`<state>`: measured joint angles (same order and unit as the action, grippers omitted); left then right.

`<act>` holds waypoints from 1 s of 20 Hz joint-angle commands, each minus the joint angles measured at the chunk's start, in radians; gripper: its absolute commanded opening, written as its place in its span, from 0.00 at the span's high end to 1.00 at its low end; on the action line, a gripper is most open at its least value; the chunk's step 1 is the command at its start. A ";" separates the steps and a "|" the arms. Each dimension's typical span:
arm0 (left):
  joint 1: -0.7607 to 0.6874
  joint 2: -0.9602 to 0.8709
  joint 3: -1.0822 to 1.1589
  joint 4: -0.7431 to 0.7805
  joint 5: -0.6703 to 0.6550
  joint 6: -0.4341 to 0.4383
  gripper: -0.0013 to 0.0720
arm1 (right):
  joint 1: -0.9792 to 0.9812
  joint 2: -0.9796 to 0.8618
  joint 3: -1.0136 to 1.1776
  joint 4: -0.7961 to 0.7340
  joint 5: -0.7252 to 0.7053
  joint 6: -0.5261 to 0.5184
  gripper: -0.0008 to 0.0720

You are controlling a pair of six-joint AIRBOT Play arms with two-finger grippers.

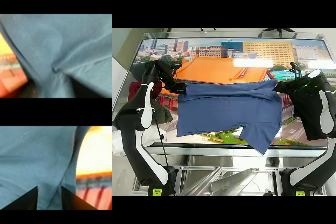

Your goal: Fold the shirts.

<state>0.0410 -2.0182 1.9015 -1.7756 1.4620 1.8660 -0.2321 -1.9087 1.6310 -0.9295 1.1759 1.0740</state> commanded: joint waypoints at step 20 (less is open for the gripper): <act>0.039 0.640 -1.143 -0.127 -0.220 -0.053 0.02 | -0.238 0.645 -0.752 -0.132 0.117 0.206 0.54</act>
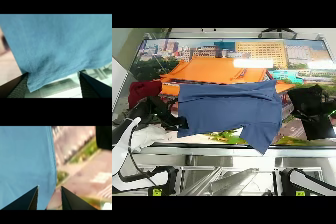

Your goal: Fold the shirts.

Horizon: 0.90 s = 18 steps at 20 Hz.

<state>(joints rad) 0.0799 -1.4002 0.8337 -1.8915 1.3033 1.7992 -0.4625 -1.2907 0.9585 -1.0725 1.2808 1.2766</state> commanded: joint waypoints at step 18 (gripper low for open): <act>0.286 0.121 -0.169 -0.214 -0.036 0.181 0.02 | -0.034 0.045 -0.410 0.113 -0.069 0.033 0.54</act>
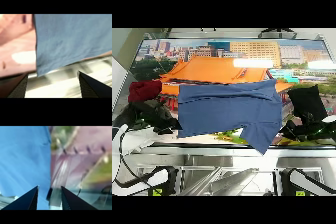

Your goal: Fold the shirts.

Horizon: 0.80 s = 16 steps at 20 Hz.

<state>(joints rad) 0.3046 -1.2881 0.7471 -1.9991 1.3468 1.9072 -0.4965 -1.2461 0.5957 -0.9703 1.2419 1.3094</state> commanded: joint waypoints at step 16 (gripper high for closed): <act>-0.137 -0.117 0.047 -0.172 -0.158 0.072 0.96 | 0.046 -0.031 -0.167 0.246 -0.093 -0.185 0.61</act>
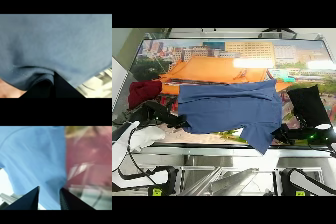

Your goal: Fold the shirts.

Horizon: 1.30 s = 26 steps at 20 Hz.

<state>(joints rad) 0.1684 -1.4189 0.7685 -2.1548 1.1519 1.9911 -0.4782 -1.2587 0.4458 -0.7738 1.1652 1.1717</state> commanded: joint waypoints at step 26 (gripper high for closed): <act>0.113 -0.044 0.446 -0.010 0.192 -0.035 0.96 | 0.256 -0.134 0.586 0.414 -0.132 -0.341 0.96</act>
<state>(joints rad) 0.3286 -1.3544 1.0790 -2.1666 1.3773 1.9671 -0.3187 -1.2213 0.8883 -0.3885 1.1343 0.8898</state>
